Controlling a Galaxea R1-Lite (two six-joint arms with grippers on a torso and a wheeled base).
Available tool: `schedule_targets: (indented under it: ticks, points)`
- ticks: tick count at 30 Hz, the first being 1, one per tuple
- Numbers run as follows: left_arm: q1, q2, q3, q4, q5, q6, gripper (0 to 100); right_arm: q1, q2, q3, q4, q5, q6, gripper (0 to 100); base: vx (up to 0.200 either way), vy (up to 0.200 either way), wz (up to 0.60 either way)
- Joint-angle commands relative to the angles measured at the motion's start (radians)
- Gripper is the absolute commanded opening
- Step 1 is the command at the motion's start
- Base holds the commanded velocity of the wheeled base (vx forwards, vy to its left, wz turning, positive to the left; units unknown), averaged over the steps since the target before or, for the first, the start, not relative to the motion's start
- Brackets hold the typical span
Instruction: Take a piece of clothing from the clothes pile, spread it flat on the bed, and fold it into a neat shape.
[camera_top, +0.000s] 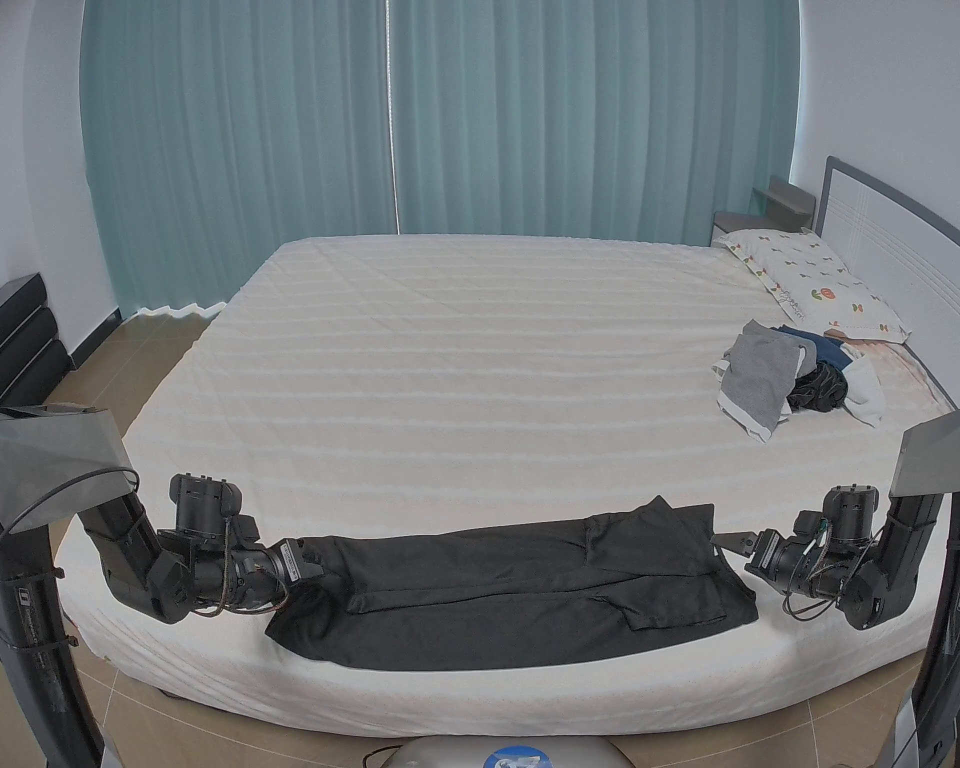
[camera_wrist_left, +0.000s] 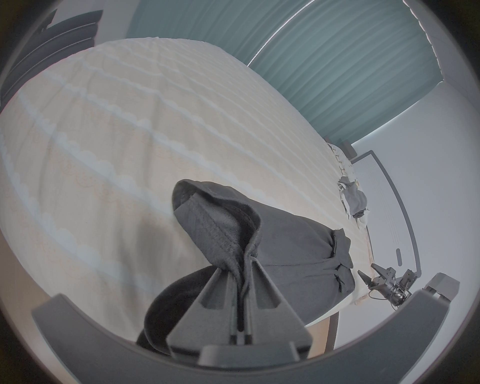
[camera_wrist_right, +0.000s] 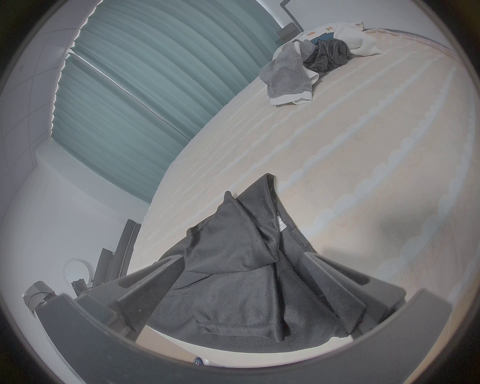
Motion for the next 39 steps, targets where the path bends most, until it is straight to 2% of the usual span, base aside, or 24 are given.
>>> schedule_targets:
  ticks: [1, 8, 12, 21, 24, 30, 39]
  points:
    - [-0.02, -0.023, 0.002, -0.001, 0.007, -0.009, 0, 0.0, 0.0, 0.0, -0.002, 0.001, 0.0, 100, 0.0, -0.2, 0.0]
    - [-0.043, -0.069, 0.003, 0.01, 0.014, -0.052, 0, 0.0, -0.002, 0.0, -0.002, 0.001, 0.0, 100, 0.0, -0.2, 0.0]
    - [-0.081, -0.111, 0.014, 0.011, 0.018, -0.06, 0, -0.002, -0.002, -0.002, -0.002, 0.001, 0.001, 100, 0.0, -0.2, 0.0]
    - [-0.183, -0.109, -0.015, 0.035, 0.11, -0.052, 0, 0.0, 0.0, 0.0, 0.0, 0.004, 0.001, 100, 0.0, -0.2, 0.0]
    - [-0.233, -0.112, -0.081, 0.119, 0.165, -0.052, 0, 0.004, 0.001, 0.002, -0.002, 0.007, 0.001, 100, 0.0, -0.2, 0.0]
    - [-0.299, -0.108, -0.198, 0.269, 0.228, -0.053, 0, 0.011, 0.01, 0.008, 0.0, 0.007, 0.001, 100, 0.0, -0.2, 0.0]
    - [-0.353, -0.098, -0.304, 0.392, 0.253, -0.053, 0, 0.032, 0.024, 0.009, -0.002, 0.007, 0.001, 100, 0.0, -0.2, 0.0]
